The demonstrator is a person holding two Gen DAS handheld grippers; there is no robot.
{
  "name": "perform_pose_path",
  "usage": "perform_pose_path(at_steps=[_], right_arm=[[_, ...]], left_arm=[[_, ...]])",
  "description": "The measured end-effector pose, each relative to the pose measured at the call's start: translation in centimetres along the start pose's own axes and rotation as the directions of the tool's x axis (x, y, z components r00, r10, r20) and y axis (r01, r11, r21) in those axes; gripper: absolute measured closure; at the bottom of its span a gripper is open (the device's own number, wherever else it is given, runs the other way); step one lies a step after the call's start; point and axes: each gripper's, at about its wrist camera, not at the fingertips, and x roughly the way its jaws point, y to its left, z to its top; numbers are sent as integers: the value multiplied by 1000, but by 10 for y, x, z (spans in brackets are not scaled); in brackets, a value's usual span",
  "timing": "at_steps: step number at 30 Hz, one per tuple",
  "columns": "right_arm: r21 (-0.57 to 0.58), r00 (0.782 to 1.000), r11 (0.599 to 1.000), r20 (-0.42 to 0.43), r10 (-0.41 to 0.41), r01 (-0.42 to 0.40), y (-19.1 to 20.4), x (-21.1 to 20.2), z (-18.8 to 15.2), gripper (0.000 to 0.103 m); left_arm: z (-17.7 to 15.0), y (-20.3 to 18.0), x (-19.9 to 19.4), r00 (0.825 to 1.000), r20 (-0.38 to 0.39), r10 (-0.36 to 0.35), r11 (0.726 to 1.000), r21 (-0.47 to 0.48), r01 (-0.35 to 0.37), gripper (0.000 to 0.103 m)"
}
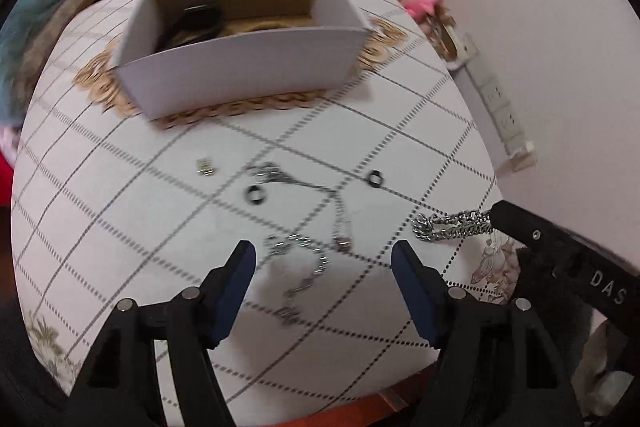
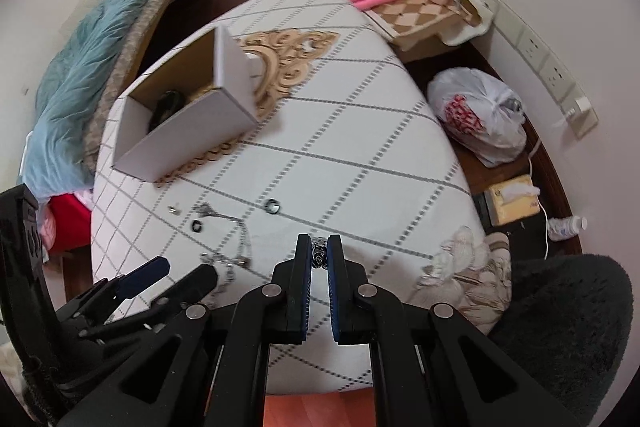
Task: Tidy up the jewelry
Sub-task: 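Lift the chain bracelet with the right gripper while the left grasps a thin silver chain, then carry both silver chains with both grippers over the cardboard box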
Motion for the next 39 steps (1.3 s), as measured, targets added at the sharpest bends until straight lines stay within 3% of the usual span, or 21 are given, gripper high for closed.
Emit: perform_pose_path(at_steps=[7,9,10,11,18,24,31,39], right_arm=[[50,1000,998,-8,-26,27,-26,5,1,95],[57,1000,998,-10,-28,28,-28,6,1,95],[59,1000,998,-10,-29,30,-29,7,1,95],[61,999,998,-11,-30,30,-29,7,1,95],[67,1000,998,-4,-18,18,-28,5,3,95],[55,1000,998,10,21,-21,-18,-6,7,95],[27,996,996,33,88,-89,3,-24,16,95],[-53,981,982,69,182,-179,45,-49,45,95]], left_arm=[[-5,-35,28,995,3,96,984,151,-96,38],[-5,-37,31,995,1,98,982,162,-97,65],[-6,-38,35,995,-11,101,981,169,-98,89],[-5,-38,37,994,-20,104,980,173,-99,93],[-5,-31,26,999,9,53,989,135,-54,95],[8,-5,-24,996,80,-33,999,40,30,96],[24,29,-73,987,141,-78,996,-33,83,96],[50,48,-116,975,192,-111,991,-47,122,96]])
